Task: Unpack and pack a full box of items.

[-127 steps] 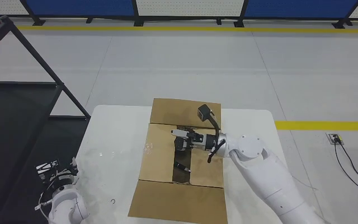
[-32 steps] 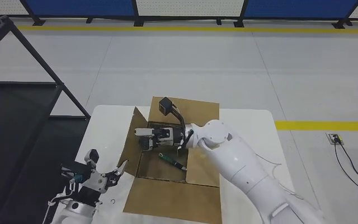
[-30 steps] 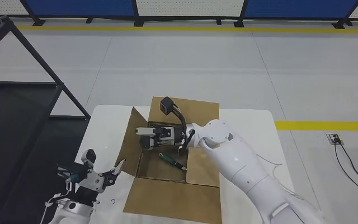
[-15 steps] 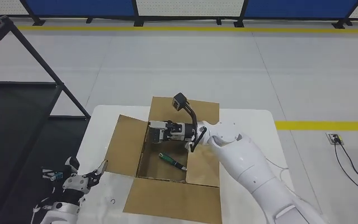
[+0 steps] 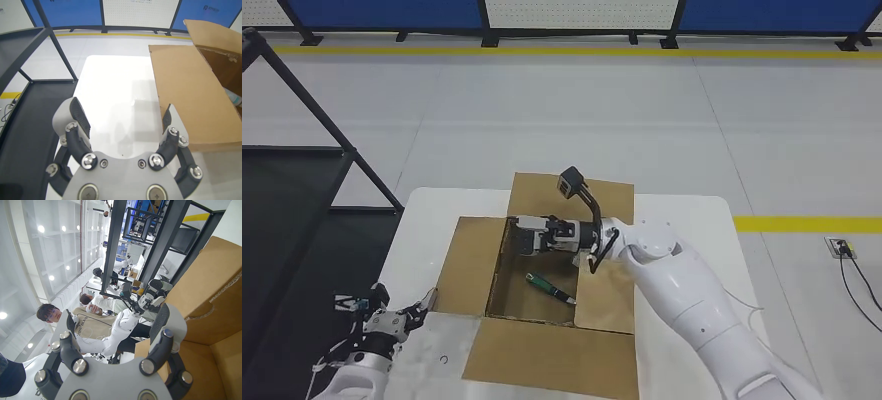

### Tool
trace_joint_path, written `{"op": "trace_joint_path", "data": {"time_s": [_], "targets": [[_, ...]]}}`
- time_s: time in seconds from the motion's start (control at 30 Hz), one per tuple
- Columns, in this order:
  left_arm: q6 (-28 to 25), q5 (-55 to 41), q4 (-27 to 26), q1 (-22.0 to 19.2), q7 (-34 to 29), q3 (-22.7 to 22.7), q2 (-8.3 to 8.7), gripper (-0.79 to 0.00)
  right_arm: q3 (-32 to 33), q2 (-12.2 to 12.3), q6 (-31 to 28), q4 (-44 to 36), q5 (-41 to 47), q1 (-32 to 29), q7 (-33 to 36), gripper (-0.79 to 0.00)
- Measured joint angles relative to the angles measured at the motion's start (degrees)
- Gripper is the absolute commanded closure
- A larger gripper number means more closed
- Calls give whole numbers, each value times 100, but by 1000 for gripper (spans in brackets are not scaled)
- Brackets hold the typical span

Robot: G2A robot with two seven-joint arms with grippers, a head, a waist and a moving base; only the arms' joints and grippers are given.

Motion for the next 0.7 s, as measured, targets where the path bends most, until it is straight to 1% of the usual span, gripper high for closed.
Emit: {"op": "trace_joint_path", "data": {"time_s": [0.27, 0.7], "targets": [[-61, 44, 109, -82, -92, 137, 8, -785, 150, 57, 56, -176, -108, -139, 1, -785], [-48, 144, 72, -118, -129, 329, 15, -785, 324, 127, 162, -416, -265, -335, -4, -785]]}}
